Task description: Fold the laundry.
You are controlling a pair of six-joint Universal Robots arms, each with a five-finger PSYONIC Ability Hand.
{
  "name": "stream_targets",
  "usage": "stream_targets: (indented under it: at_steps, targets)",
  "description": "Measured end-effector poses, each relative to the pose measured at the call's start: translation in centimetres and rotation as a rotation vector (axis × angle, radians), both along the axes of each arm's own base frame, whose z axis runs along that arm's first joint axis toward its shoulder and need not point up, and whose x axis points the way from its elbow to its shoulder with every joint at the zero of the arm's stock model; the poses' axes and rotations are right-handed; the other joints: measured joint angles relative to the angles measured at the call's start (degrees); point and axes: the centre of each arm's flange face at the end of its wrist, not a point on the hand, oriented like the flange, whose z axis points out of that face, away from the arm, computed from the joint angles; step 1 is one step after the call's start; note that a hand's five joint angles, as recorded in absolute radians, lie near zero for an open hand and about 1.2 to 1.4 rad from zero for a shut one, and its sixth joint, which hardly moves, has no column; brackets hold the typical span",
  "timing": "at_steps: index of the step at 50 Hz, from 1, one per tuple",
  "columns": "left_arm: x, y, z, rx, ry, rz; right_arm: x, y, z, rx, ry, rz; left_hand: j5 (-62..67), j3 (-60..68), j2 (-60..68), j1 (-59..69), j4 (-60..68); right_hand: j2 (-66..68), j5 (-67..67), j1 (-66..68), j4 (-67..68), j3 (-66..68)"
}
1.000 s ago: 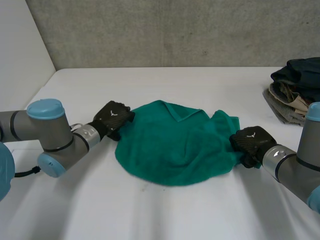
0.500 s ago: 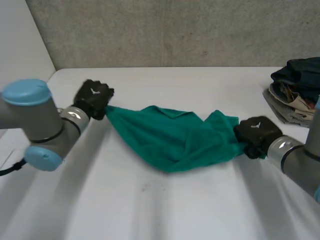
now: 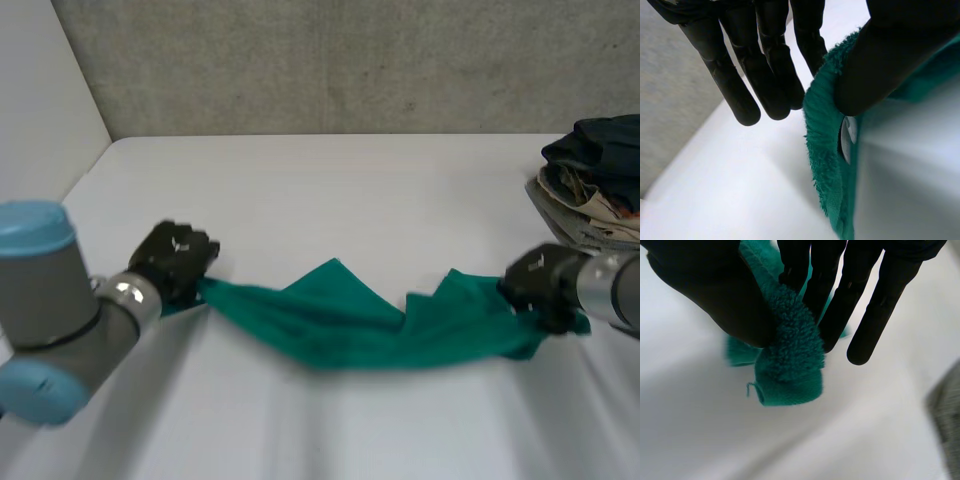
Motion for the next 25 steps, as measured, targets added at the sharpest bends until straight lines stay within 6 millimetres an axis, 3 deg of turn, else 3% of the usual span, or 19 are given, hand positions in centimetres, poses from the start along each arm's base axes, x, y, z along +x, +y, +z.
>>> stream_targets:
  at_steps: [3, 6, 9, 10, 11, 13, 16, 19, 25]
  targets:
    - [-1.3, -3.3, 2.0, -0.127, -0.012, 0.015, 0.8, -3.0, 1.0, -0.141, -0.079, -0.04, 0.0, 0.2, 0.1, 0.0, 0.0, 0.0, 0.0, 0.0, 0.0, 0.0]
    - [-3.1, -6.4, 6.6, -0.318, 0.032, 0.034, 1.9, -6.2, 3.9, -0.352, -0.216, -0.08, 0.0, 0.2, 0.1, 0.0, 0.0, 0.0, 0.0, 0.0, 0.0, 0.0]
    - [-4.2, -8.0, 11.3, -0.48, 0.104, 0.05, 2.6, -8.0, 6.7, -0.522, -0.333, -0.094, 0.0, 0.2, 0.1, 0.0, 0.0, 0.0, 0.0, 0.0, 0.0, 0.0]
    - [-4.6, -8.5, 13.4, -0.551, 0.144, 0.057, 2.9, -8.8, 8.5, -0.628, -0.406, -0.094, 0.0, 0.2, 0.1, 0.0, 0.0, 0.0, 0.0, 0.0, 0.0, 0.0]
    - [-4.7, -8.6, 14.1, -0.573, 0.158, 0.059, 3.0, -8.9, 8.7, -0.642, -0.416, -0.093, 0.0, 0.2, 0.1, 0.0, 0.0, 0.0, 0.0, 0.0, 0.0, 0.0]
    - [-5.2, -9.0, 18.2, -0.709, 0.255, 0.074, 3.3, -9.6, 12.0, -0.835, -0.54, -0.076, 0.0, 0.2, 0.1, 0.0, 0.0, 0.0, 0.0, 0.0, 0.0, 0.0]
    - [-5.2, -8.9, 20.6, -0.785, 0.334, 0.092, 3.4, -9.6, 14.0, -0.985, -0.624, -0.051, 0.0, 0.2, 0.1, 0.0, 0.0, 0.0, 0.0, 0.0, 0.0, 0.0]
    - [-5.0, -8.7, 20.6, -0.781, 0.368, 0.113, 3.4, -9.3, 14.2, -1.04, -0.653, -0.04, 0.0, 0.2, 0.1, 0.0, 0.0, 0.0, 0.0, 0.0, 0.0, 0.0]
    - [-4.2, -7.5, 15.3, -0.607, 0.335, 0.138, 3.3, -8.8, 10.3, -0.908, -0.617, -0.063, 0.0, 0.2, 0.1, 0.0, 0.0, 0.0, 0.0, 0.0, 0.0, 0.0]
